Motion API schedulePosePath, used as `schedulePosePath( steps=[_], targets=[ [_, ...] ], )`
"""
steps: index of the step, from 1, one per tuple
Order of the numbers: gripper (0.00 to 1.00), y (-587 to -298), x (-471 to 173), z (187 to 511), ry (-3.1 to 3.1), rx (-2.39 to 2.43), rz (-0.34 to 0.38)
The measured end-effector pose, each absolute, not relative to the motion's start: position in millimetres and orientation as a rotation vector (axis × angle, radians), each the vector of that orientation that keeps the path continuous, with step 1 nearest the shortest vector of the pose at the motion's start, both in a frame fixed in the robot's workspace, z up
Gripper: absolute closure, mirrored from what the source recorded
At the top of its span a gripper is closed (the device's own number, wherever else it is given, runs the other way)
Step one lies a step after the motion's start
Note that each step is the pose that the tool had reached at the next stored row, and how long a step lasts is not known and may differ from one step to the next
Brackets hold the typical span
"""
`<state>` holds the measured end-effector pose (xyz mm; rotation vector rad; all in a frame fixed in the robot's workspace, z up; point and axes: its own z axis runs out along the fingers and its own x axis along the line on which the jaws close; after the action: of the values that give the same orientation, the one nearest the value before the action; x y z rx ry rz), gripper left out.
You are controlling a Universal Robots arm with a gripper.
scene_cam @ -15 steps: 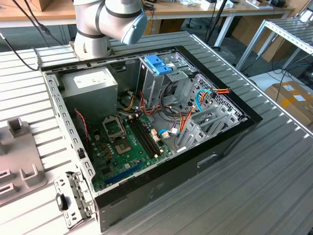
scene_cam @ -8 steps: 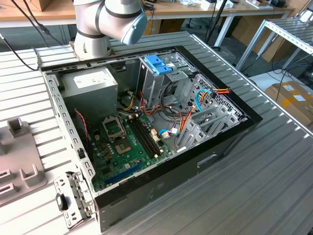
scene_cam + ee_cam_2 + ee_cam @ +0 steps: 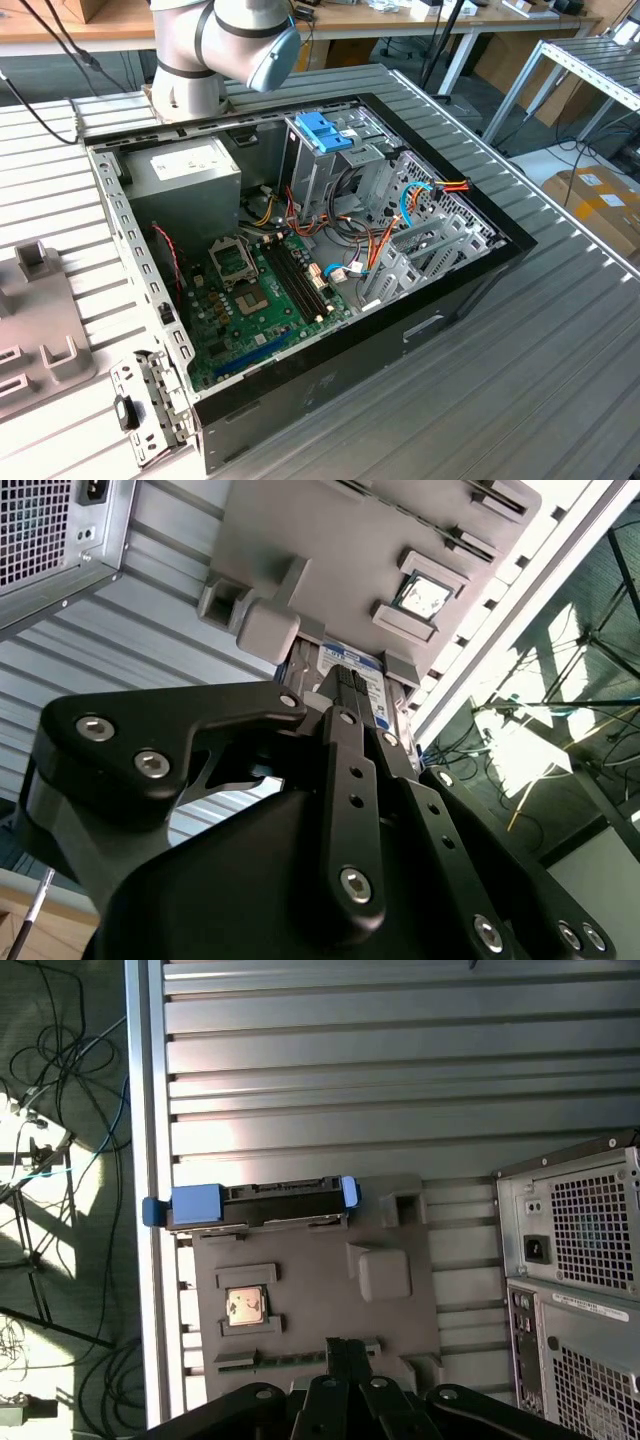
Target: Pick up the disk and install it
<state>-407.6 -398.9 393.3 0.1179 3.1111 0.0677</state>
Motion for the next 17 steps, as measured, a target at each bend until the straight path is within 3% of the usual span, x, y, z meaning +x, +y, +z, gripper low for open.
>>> schedulePosePath(
  steps=[17],
  targets=[
    [0.89,-399,-419,393,3.111,0.118,0.068]
  ],
)
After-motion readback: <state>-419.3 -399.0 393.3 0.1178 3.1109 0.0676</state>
